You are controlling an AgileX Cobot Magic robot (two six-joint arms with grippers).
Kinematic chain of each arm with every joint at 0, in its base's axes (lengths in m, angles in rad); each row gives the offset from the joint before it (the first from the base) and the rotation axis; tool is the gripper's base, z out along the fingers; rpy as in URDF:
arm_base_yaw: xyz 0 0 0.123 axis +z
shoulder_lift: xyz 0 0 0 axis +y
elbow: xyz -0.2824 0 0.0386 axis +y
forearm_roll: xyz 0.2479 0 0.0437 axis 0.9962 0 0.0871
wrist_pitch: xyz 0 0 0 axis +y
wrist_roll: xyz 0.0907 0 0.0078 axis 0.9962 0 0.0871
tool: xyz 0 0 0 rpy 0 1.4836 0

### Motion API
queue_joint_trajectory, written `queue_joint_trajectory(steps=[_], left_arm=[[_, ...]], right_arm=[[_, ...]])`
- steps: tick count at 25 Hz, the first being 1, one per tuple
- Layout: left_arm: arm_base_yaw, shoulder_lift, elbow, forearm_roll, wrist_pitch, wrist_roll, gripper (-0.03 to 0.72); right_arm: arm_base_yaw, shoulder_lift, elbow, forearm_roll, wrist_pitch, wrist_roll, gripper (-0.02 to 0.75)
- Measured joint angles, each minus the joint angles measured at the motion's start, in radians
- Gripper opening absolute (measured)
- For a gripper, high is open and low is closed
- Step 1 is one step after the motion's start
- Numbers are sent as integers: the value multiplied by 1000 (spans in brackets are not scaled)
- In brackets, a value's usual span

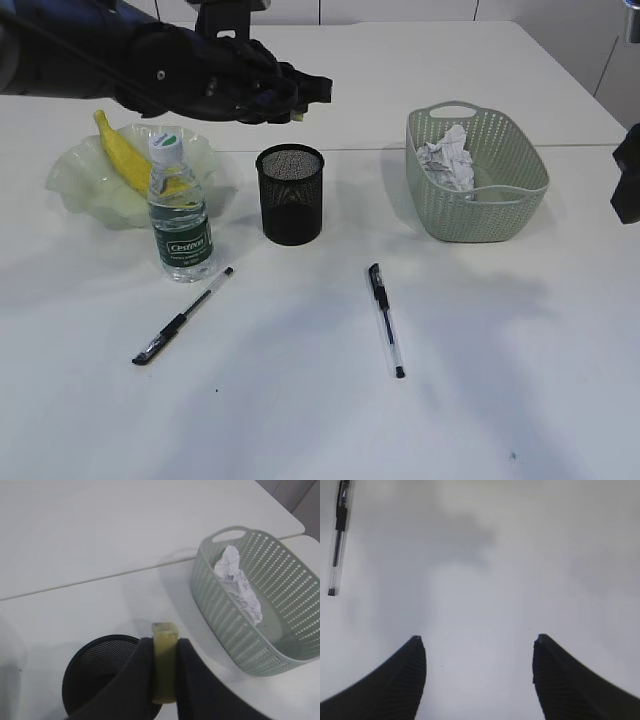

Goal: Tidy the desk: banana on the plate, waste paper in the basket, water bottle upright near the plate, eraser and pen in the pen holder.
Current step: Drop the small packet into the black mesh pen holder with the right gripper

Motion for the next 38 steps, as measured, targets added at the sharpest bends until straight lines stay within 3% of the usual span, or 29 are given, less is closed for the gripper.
queue_joint_trajectory(steps=[10, 17, 27, 38], left_arm=[[0, 127, -24, 4, -148, 0, 53], [0, 177, -74, 49, -167, 0, 53], [47, 198, -78, 49, -166, 0, 53], [47, 203, -80, 53, -147, 0, 81]], right_arm=[[0, 0, 0, 5, 0, -18, 501], [0, 0, 0, 5, -1, -25, 500], [0, 0, 0, 3, -1, -25, 500], [0, 0, 0, -3, -1, -25, 498]])
